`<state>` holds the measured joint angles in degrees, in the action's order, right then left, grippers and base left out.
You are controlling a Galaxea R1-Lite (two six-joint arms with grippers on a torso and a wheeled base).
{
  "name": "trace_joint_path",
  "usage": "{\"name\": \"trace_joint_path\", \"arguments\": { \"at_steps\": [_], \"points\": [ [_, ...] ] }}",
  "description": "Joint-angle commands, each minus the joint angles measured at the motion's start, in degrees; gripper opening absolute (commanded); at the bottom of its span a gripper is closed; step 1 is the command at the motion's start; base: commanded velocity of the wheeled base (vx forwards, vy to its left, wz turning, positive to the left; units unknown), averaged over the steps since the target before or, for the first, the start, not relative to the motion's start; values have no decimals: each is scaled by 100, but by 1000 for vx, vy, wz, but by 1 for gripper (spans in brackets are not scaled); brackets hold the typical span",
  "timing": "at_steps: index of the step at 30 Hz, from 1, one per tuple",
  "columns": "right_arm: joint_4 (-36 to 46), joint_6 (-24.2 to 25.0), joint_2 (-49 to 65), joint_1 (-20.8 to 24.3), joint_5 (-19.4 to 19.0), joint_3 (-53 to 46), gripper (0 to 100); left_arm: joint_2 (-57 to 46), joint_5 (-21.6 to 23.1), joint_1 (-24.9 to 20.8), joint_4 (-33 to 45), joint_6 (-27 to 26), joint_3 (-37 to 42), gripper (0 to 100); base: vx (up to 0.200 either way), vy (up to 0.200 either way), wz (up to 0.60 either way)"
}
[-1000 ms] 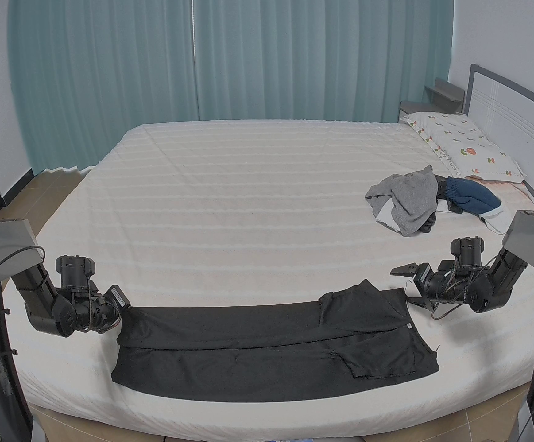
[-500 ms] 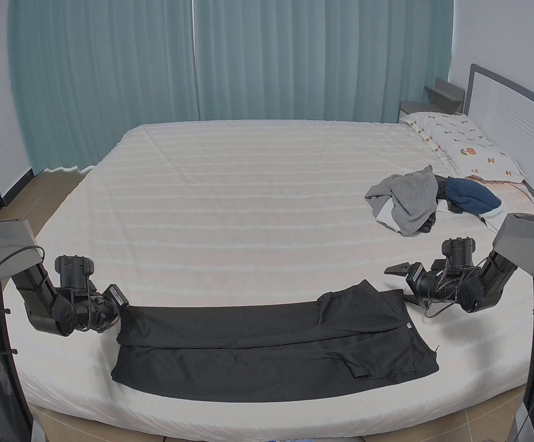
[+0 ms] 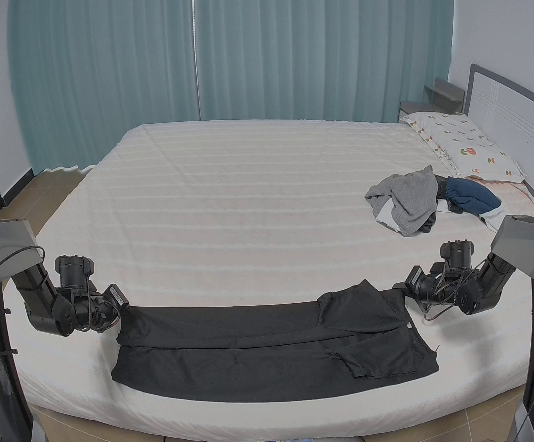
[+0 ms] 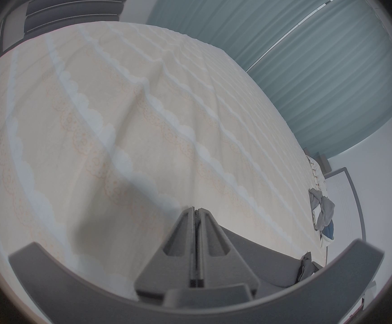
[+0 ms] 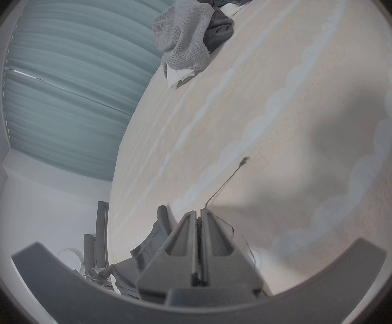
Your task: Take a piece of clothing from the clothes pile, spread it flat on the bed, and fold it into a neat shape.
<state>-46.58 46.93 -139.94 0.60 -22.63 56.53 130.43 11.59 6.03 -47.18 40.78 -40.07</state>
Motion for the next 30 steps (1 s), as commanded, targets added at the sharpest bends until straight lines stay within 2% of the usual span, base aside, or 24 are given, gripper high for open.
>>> {"name": "trace_joint_path", "arguments": {
  "at_steps": [1,15,16,23,30],
  "points": [
    [-9,0,1,-60,39,34,0,9,1,3,-2,0,-1,0,0,0,0],
    [-44,-18,-16,-148,39,16,0,9,10,-6,7,-26,8,0,0,0,0],
    [-44,-18,-7,-148,39,7,100,9,10,-6,7,-26,8,100,0,0,0],
    [-343,9,63,-192,30,-151,100,-9,18,3,16,0,-1,100,0,0,0],
    [-607,-62,608,-183,48,-564,100,-17,115,188,77,53,-115,100,0,0,0]
  ]
}}
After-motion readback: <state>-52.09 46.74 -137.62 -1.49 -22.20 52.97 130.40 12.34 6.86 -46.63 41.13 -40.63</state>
